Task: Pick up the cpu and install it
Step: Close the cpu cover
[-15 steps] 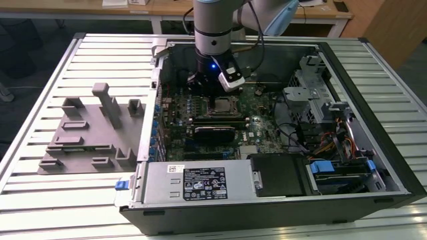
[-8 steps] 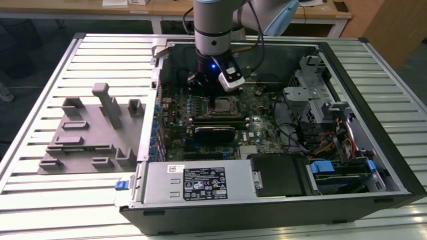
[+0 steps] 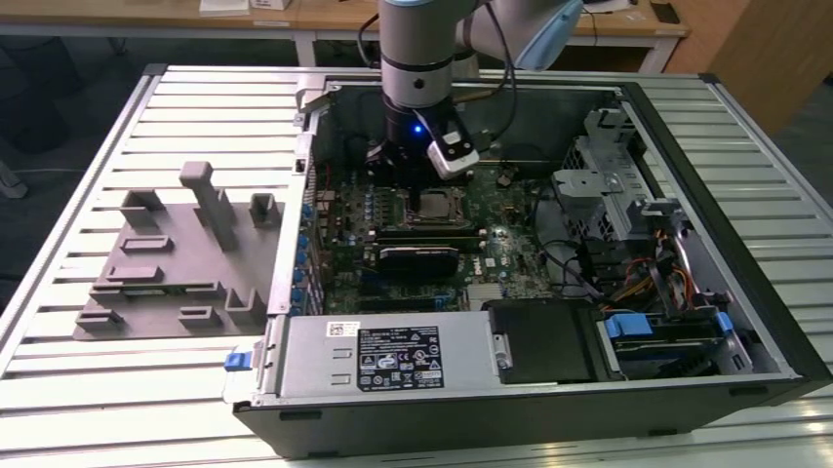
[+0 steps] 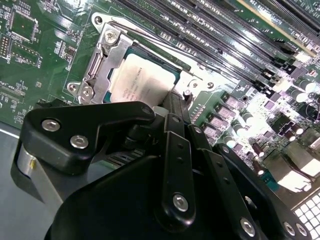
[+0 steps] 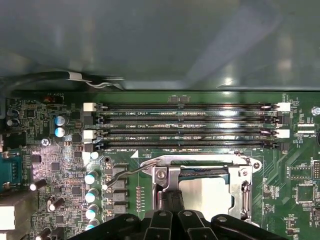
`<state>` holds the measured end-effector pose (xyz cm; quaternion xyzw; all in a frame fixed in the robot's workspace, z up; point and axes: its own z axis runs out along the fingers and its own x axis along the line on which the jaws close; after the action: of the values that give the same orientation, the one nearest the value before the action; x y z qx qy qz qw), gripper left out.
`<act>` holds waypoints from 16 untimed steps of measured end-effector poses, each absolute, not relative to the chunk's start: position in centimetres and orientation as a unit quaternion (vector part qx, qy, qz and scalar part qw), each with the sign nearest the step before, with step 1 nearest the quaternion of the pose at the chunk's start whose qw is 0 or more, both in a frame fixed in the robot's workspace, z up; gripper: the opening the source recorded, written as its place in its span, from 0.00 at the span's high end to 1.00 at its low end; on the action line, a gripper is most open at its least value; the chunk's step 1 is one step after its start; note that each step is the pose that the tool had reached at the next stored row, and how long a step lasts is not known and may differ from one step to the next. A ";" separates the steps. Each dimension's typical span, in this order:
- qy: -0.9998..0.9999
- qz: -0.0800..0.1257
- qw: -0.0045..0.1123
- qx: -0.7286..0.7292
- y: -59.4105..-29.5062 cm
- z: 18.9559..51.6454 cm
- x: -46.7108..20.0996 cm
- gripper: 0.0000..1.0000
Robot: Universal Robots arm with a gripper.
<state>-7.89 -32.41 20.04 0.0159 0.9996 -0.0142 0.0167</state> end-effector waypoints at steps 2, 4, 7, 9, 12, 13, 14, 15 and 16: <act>1.000 -0.014 0.017 0.016 -32.4 20.0 -7.9 0.89; 1.000 -0.014 0.017 0.016 -32.4 20.0 -7.8 0.89; 1.000 -0.014 0.017 0.016 -32.4 20.1 -7.8 0.89; 1.000 -0.014 0.017 0.016 -32.4 20.1 -7.8 0.89; 1.000 -0.014 0.017 0.016 -32.4 20.2 -8.0 0.89; 1.000 -0.014 0.018 0.016 -32.4 20.2 -8.1 0.89; 1.000 -0.014 0.018 0.016 -32.4 20.2 -8.3 0.89; 1.000 -0.014 0.019 0.016 -32.4 20.2 -8.4 0.89; 1.000 -0.013 0.019 0.016 -32.4 20.2 -8.4 0.89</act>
<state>-8.40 -32.40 20.16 0.0158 0.9996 -0.0134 0.0189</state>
